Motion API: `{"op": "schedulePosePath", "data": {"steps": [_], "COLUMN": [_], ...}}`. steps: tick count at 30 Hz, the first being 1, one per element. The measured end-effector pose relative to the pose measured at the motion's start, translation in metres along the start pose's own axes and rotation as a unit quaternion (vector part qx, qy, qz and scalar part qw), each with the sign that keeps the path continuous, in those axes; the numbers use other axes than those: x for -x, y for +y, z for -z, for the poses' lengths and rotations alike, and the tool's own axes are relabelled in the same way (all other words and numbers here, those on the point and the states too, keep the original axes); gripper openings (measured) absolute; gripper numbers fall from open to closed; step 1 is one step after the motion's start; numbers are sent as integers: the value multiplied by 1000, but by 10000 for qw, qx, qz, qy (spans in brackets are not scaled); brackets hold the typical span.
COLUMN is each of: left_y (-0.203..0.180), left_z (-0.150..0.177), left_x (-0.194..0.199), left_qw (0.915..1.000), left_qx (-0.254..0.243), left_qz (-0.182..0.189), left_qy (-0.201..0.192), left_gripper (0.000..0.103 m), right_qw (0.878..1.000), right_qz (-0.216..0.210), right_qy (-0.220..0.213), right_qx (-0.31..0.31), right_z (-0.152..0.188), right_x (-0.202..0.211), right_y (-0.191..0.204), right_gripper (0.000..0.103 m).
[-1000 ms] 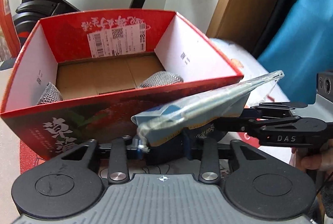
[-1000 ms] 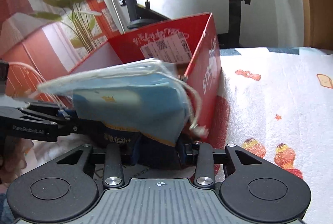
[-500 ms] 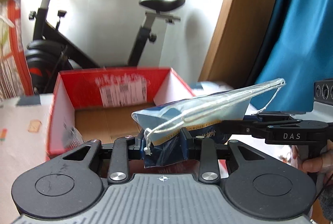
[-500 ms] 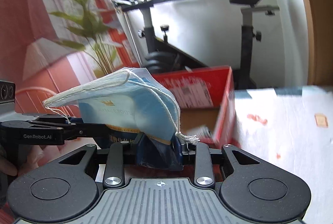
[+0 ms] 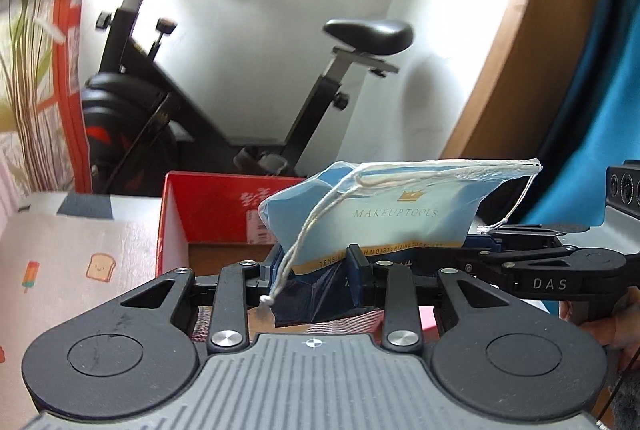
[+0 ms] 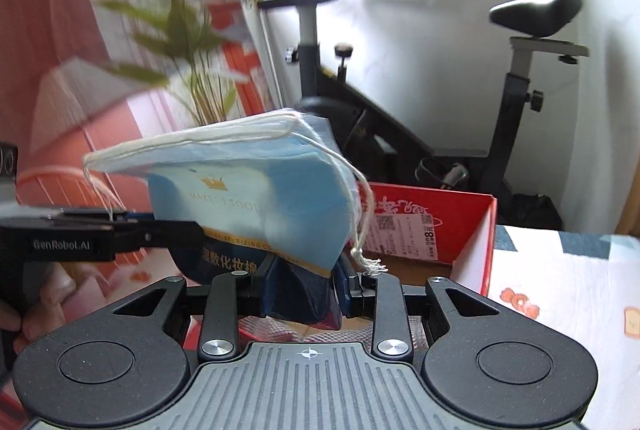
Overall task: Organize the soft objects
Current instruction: 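Lift the cotton pad pack with the right gripper over the box, then open the right gripper to release the pack into the box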
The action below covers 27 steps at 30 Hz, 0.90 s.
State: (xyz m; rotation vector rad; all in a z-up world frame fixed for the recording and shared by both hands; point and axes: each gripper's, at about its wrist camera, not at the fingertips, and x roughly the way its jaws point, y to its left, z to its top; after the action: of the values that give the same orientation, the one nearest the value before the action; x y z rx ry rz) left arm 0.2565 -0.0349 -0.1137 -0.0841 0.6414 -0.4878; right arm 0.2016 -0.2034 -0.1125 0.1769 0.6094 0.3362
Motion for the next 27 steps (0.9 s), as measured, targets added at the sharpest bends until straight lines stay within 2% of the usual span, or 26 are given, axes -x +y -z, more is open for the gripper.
{"op": "schedulePosePath", "data": {"steps": [7, 14, 21, 25, 27], "left_y": [33, 53, 69, 73, 75], "left_z": [-7, -3, 5, 6, 3], "left_x": [-47, -84, -106, -117, -120], "left_qw": [9982, 9927, 9856, 9797, 9795], "left_qx": [282, 421, 357, 369, 380], "left_qz": [-41, -65, -128, -120, -90], "left_qy": [533, 1130, 1648, 1966, 1978], "left_gripper": [34, 34, 34, 39, 43], "right_qw": [9961, 9871, 9690, 9560, 9520], "right_qz": [207, 89, -46, 32, 94], "right_qy": [781, 1570, 2346, 2689, 2766], "right_qx": [341, -285, -769, -1171, -1304], "right_z": [-12, -14, -8, -4, -4], "right_x": [-64, -113, -153, -172, -178], "right_y": [-7, -31, -48, -58, -61], "right_gripper": [27, 28, 28, 30, 32]}}
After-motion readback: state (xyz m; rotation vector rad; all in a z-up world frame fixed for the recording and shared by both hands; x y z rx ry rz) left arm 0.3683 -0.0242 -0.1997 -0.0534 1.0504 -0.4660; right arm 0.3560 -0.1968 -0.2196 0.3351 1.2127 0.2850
